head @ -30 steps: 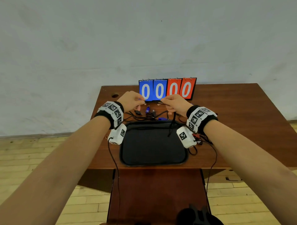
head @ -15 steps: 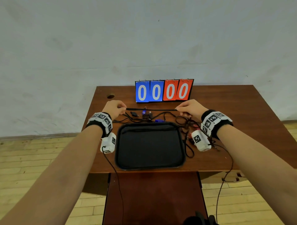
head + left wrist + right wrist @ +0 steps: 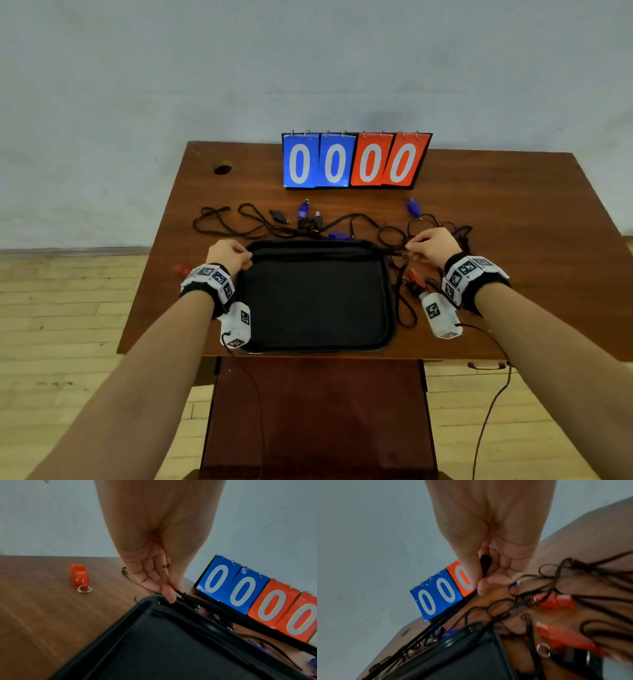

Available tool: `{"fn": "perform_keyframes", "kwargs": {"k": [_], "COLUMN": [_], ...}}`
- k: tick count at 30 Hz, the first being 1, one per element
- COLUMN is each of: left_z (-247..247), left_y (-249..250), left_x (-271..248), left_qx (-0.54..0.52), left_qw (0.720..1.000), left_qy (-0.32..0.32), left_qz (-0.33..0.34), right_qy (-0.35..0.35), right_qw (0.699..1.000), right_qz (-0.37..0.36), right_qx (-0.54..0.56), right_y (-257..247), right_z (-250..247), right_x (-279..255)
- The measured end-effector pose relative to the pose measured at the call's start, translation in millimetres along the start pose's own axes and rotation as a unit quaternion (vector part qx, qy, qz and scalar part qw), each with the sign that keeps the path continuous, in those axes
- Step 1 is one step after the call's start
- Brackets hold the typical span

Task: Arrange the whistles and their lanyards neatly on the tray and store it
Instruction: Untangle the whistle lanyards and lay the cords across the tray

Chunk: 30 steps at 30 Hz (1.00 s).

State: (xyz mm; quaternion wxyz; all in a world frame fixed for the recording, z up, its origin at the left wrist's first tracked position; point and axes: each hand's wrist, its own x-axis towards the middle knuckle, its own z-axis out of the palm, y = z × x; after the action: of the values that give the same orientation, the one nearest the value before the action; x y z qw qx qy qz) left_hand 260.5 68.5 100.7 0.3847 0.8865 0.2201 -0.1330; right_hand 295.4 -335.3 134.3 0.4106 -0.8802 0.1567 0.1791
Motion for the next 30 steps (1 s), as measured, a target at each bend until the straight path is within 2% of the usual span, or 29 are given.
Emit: {"fn": "perform_keyframes", "kwargs": {"k": [5,11,18,21,23,25,27,30], "left_z": [14,21,14,13,15,20,26,32], "left_y": [-23,-34,-32,-32,-34,-35,-38,-45], "left_x": [10,18,27,22,21,20,19,19], "left_qx": [0.100,0.069,0.091,0.106,0.129,0.182,0.225,0.186], "left_qw": [0.994,0.994,0.991,0.990,0.987,0.980,0.972,0.981], "left_qy": [0.019,0.069,0.049,0.073,0.093,0.058,0.030,0.042], "left_qz": [-0.037,-0.056,-0.086,-0.062,-0.004,0.047,0.058,0.045], "right_qy": [-0.016,-0.032,-0.023,-0.028,-0.031,-0.040,-0.045,-0.049], "right_qw": [0.999,0.995,0.989,0.988,0.988,0.988,0.988,0.987], "right_qz": [0.033,0.080,0.078,0.065,0.063,0.069,0.074,0.081], "right_qx": [0.005,0.057,0.124,0.135,0.138,0.135,0.129,0.129], "right_y": [18,36,44,40,37,36,36,38], "right_z": [33,54,56,55,54,56,58,59], "right_x": [21,41,47,47,48,49,49,50]}}
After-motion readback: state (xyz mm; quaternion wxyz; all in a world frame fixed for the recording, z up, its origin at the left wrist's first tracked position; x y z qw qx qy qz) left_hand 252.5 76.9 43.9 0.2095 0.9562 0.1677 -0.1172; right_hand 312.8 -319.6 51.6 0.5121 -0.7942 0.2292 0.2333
